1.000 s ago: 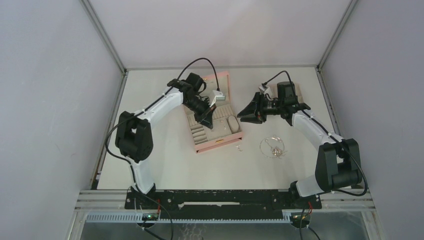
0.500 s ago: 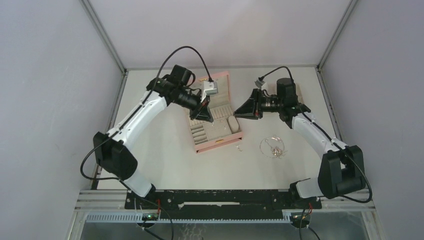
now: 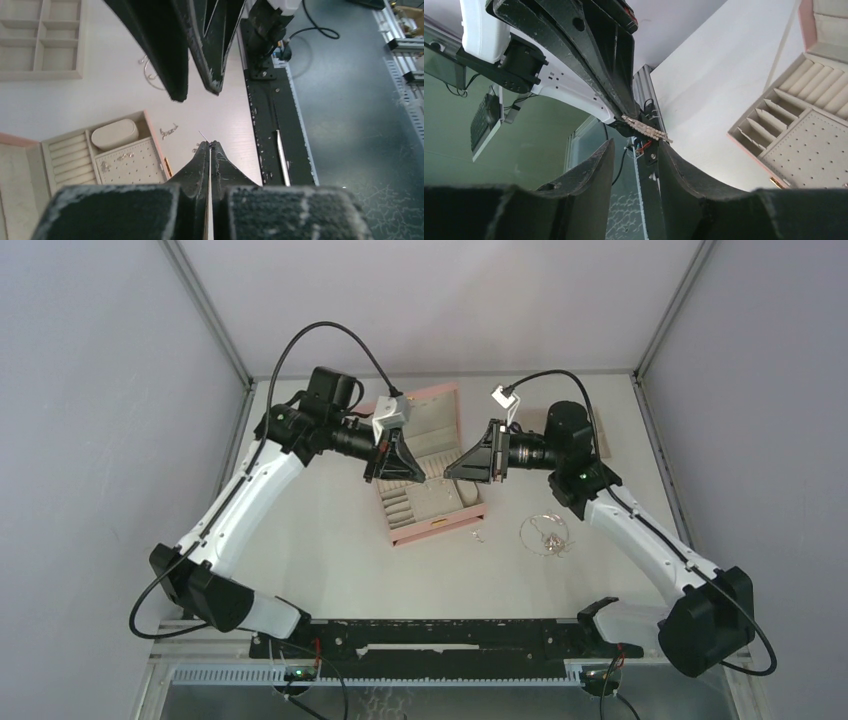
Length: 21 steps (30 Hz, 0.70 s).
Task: Organize the mixed jewelry
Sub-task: Adjust the jewelry.
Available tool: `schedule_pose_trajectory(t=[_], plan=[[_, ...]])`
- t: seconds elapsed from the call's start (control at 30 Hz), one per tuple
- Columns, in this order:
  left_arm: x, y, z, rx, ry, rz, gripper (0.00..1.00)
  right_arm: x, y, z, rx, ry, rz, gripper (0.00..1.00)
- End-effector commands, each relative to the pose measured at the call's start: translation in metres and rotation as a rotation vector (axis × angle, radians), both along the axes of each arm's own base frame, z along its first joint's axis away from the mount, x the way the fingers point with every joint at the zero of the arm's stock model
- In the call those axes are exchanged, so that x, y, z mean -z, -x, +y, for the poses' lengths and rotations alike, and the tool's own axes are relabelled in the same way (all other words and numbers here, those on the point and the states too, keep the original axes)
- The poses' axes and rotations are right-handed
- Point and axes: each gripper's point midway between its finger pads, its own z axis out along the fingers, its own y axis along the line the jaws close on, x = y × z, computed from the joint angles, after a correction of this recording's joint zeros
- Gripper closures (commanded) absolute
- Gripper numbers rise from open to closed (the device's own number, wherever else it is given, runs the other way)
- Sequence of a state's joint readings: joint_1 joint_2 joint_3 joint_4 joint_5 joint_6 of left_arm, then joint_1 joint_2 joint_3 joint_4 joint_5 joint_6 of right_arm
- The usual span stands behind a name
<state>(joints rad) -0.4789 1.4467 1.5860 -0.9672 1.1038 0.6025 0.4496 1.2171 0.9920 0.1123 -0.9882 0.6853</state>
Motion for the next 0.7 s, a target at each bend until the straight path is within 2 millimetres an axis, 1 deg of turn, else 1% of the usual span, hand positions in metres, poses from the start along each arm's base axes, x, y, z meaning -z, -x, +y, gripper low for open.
schedule_pose_trajectory(t=[0.0,0.13,0.23,0.43,0.67], plan=[[-0.025,0.019,0.001,0.07,0.104,-0.01,1.0,-0.032,-0.001,0.007,-0.006,-0.064,-0.193,0.54],[-0.027,0.02,0.002,0.069,0.109,-0.016,1.0,-0.037,0.0,0.012,-0.031,-0.092,-0.184,0.52],[-0.029,0.02,0.003,0.07,0.114,-0.019,1.0,-0.035,0.0,0.017,-0.063,-0.107,-0.153,0.51],[-0.031,0.015,0.003,0.064,0.12,-0.007,1.0,-0.035,0.003,0.024,-0.11,-0.13,-0.133,0.5],[-0.03,0.008,0.002,0.058,0.12,0.01,1.0,-0.035,0.009,0.027,-0.176,-0.152,-0.102,0.49]])
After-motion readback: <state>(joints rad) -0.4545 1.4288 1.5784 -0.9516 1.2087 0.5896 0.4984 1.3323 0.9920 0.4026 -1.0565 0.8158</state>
